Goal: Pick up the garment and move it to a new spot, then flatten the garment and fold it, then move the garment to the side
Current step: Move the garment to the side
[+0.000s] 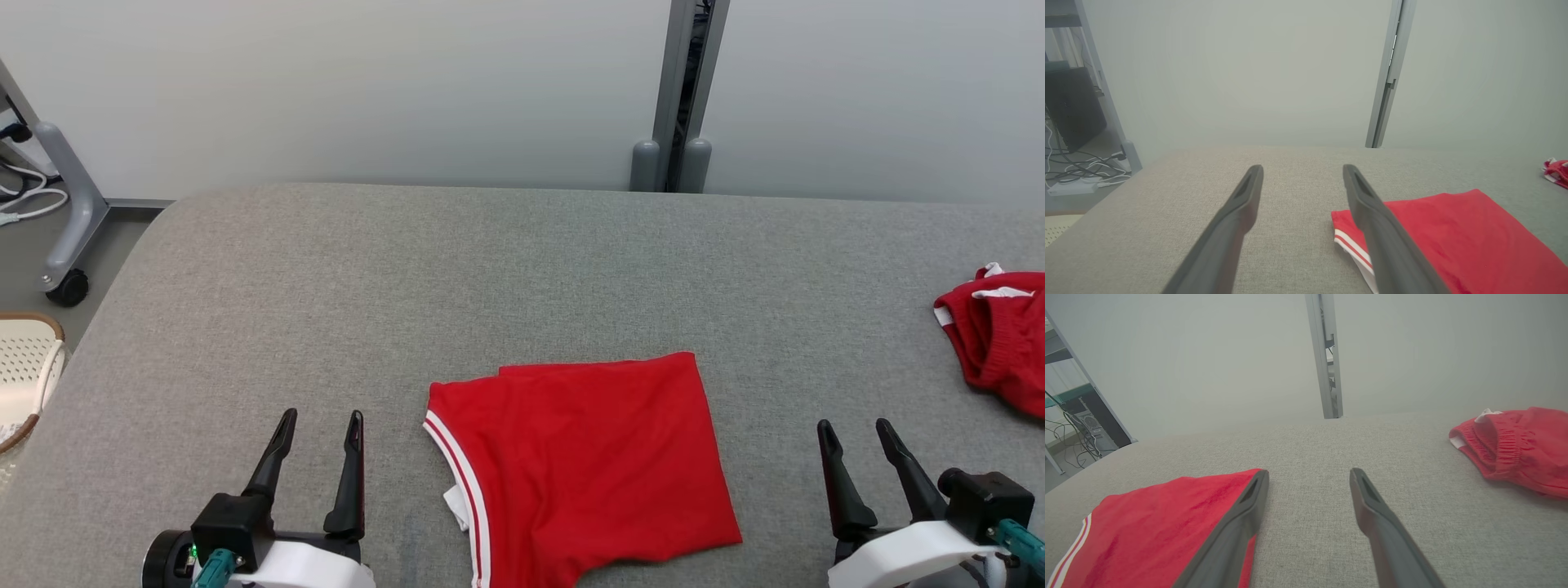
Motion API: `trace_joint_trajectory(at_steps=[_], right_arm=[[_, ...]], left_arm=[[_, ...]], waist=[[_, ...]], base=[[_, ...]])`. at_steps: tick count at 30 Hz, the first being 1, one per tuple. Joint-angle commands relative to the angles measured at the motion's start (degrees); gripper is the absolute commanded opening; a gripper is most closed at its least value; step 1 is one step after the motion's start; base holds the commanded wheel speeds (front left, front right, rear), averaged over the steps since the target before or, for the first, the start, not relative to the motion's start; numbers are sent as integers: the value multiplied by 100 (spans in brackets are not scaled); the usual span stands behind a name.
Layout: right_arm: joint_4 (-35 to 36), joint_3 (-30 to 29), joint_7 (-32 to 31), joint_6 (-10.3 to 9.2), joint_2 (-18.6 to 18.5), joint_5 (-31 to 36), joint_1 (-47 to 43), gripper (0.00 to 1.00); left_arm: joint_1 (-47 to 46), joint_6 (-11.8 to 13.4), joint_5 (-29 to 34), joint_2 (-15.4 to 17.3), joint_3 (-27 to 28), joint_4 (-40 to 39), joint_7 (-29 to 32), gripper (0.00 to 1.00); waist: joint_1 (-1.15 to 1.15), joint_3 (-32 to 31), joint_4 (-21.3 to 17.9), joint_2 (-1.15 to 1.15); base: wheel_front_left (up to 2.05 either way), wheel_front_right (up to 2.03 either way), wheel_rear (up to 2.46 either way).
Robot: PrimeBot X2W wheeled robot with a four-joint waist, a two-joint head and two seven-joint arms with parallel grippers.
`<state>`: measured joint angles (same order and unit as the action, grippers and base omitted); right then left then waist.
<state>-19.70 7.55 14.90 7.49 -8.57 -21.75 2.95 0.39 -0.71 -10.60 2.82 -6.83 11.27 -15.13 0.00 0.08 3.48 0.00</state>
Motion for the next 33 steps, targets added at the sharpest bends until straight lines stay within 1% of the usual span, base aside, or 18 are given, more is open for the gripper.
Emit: trace_joint_trajectory(at_steps=[1, 4, 8, 10, 12, 18, 19, 20, 25, 29, 33], right_arm=[[-24, -1, 29, 2, -53, -59, 14, 100], [-48, 80, 28, 2, -66, -157, 40, 100], [-220, 503, -86, 2, -240, -439, 251, 100], [-305, 756, -243, 2, -310, -719, 410, 100], [-410, 1046, -409, 2, -467, -954, 608, 100], [-675, 1806, -850, 2, -798, -2022, 1145, 100], [-723, 1919, -917, 2, -842, -2211, 1220, 100], [-723, 1919, -917, 2, -842, -2211, 1220, 100], [-891, 2481, -1234, 2, -1094, -3030, 1524, 100], [-1001, 2850, -1378, 2, -1241, -3547, 1729, 100], [-1119, 3191, -1395, 2, -1297, -3890, 1895, 100]], left_arm=[[20, -23, 4, 21, 3, 17, -4, 100], [7, -25, -3, 21, -13, 10, -4, 100], [-123, -31, -28, 22, -66, 9, -4, 100], [-168, -25, -42, 20, -91, 17, -4, 100], [-226, -25, -49, 22, -113, 45, -4, 100], [-406, -44, -12, 22, -198, 139, -4, 100], [-433, -45, 2, 20, -213, 151, -4, 100], [-433, -45, 2, 20, -213, 151, -4, 100], [-516, -56, 44, 21, -232, 194, -4, 100], [-575, -75, 54, 20, -238, 209, -4, 100], [-595, -82, 75, 20, -257, 220, -4, 100]], waist=[[0, 2, 8, 0], [0, 49, 25, 0], [0, 224, 72, 0], [0, 342, 100, 0], [0, 438, 139, 0], [0, 671, 310, 0], [0, 699, 343, 0], [0, 699, 343, 0], [0, 811, 495, 0], [0, 888, 600, 0], [0, 944, 683, 0]], base=[[0, 0, 0], [0, 0, 0], [0, 0, 0], [0, 0, 0], [0, 0, 0], [0, 0, 0], [0, 0, 0], [0, 0, 0], [0, 0, 0], [0, 0, 0], [0, 0, 0]])
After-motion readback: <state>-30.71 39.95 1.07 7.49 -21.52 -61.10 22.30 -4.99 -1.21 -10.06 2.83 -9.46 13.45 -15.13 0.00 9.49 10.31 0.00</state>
